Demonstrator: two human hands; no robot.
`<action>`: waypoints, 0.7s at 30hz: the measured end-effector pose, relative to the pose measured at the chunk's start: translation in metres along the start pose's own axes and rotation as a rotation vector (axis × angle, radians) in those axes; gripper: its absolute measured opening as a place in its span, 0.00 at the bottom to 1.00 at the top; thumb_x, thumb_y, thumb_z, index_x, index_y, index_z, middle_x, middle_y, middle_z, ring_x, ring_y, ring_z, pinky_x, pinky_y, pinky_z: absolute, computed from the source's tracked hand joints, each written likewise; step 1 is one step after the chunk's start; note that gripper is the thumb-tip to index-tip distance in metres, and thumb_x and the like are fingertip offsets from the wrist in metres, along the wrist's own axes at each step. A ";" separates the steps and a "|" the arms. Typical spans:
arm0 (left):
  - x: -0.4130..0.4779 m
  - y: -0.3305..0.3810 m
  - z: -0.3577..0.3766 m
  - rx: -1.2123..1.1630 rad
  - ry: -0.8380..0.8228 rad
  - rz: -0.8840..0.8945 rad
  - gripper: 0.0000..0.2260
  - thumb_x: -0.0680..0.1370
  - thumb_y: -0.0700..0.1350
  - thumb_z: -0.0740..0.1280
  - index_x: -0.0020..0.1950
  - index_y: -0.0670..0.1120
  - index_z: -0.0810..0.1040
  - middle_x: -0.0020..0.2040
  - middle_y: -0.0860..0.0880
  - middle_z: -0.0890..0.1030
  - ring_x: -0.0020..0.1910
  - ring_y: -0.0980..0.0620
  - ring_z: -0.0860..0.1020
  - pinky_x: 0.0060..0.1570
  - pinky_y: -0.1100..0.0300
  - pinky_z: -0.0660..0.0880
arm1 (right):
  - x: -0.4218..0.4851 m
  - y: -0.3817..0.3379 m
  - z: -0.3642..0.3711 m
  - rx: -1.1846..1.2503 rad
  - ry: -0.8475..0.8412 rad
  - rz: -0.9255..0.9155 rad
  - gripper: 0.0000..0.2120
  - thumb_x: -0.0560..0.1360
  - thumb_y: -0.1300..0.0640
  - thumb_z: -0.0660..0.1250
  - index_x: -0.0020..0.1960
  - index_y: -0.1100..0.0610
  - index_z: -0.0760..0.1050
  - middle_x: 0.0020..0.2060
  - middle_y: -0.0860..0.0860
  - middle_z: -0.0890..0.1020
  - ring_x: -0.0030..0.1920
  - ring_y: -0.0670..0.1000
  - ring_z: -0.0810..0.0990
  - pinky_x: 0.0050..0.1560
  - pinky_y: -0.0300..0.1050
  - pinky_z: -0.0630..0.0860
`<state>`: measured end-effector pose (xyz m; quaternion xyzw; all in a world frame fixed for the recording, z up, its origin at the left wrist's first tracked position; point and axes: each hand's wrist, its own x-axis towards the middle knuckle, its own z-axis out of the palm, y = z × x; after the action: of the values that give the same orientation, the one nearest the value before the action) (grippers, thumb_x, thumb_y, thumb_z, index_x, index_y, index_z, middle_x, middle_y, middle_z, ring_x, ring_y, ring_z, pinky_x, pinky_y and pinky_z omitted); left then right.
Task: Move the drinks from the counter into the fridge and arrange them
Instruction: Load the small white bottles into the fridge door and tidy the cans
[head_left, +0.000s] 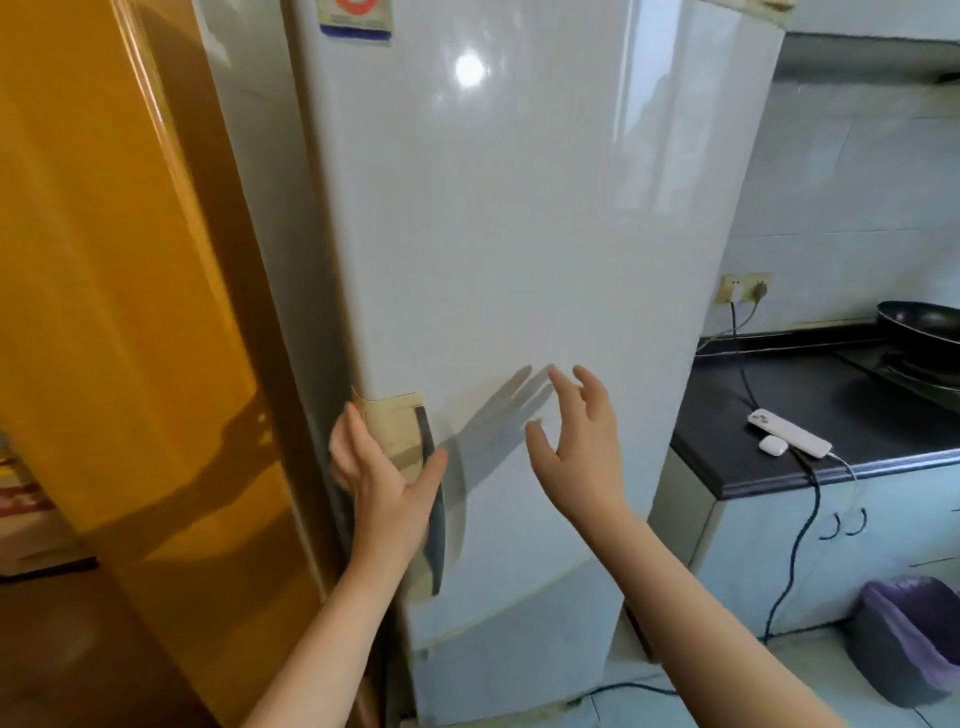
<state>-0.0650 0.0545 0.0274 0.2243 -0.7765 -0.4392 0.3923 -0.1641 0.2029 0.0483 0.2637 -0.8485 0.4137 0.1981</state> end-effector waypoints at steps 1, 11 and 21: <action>0.013 -0.002 0.005 0.025 0.040 -0.027 0.49 0.70 0.51 0.75 0.78 0.50 0.43 0.74 0.54 0.50 0.72 0.46 0.52 0.67 0.44 0.66 | 0.012 0.008 0.004 -0.051 -0.001 0.013 0.29 0.77 0.55 0.63 0.75 0.50 0.58 0.75 0.52 0.54 0.73 0.54 0.57 0.58 0.40 0.64; 0.121 -0.034 0.053 0.106 0.218 -0.133 0.56 0.64 0.54 0.79 0.78 0.48 0.42 0.77 0.46 0.51 0.76 0.42 0.51 0.71 0.44 0.56 | 0.090 0.063 0.042 -0.382 -0.127 -0.139 0.35 0.73 0.56 0.65 0.77 0.50 0.54 0.75 0.58 0.52 0.72 0.61 0.59 0.67 0.53 0.67; 0.162 -0.062 0.066 0.148 0.150 -0.151 0.55 0.66 0.59 0.76 0.76 0.56 0.36 0.78 0.48 0.47 0.76 0.40 0.51 0.71 0.39 0.58 | 0.105 0.086 0.053 -0.391 -0.086 -0.269 0.37 0.62 0.56 0.75 0.70 0.55 0.70 0.71 0.62 0.66 0.65 0.63 0.72 0.57 0.54 0.75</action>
<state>-0.2140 -0.0565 0.0206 0.3430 -0.7561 -0.3908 0.3974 -0.3048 0.1747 0.0243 0.3482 -0.8776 0.1996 0.2623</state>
